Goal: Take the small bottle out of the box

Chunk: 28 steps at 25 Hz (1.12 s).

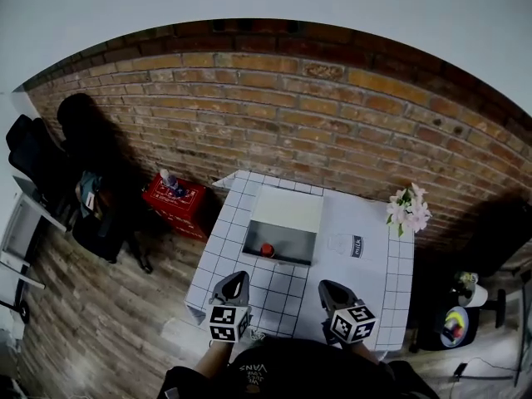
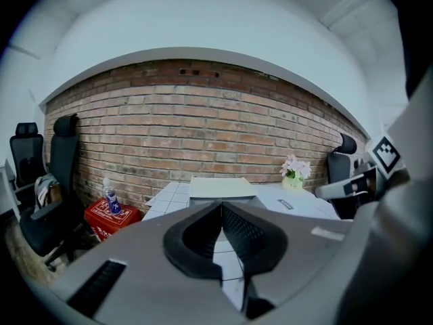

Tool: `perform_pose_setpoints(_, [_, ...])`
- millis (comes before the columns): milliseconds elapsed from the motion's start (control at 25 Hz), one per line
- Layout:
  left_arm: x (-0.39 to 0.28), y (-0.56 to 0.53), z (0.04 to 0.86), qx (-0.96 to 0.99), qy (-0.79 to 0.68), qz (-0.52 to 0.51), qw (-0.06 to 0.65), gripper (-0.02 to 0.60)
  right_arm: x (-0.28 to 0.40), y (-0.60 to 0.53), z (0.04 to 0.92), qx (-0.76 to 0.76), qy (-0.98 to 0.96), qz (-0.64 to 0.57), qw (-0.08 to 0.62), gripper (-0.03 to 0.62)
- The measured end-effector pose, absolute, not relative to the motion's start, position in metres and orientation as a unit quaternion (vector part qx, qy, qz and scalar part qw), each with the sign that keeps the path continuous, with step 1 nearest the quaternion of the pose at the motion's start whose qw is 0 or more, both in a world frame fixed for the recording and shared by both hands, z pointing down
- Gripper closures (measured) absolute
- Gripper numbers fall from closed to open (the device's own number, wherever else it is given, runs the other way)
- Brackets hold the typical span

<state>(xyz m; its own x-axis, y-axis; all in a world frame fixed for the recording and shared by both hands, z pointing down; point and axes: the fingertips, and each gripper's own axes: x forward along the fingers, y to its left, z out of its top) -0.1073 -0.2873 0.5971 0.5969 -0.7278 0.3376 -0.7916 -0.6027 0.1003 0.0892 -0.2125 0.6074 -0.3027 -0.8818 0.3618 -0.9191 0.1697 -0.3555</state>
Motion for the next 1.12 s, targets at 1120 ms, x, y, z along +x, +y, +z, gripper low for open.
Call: perform_pose_setpoints(1120, [-0.036,-0.353,0.657,0.932,-0.231,0.252,0.117,0.342,0.107,-0.186,0.615,0.725,-0.639,0.258,-0.016,0.595])
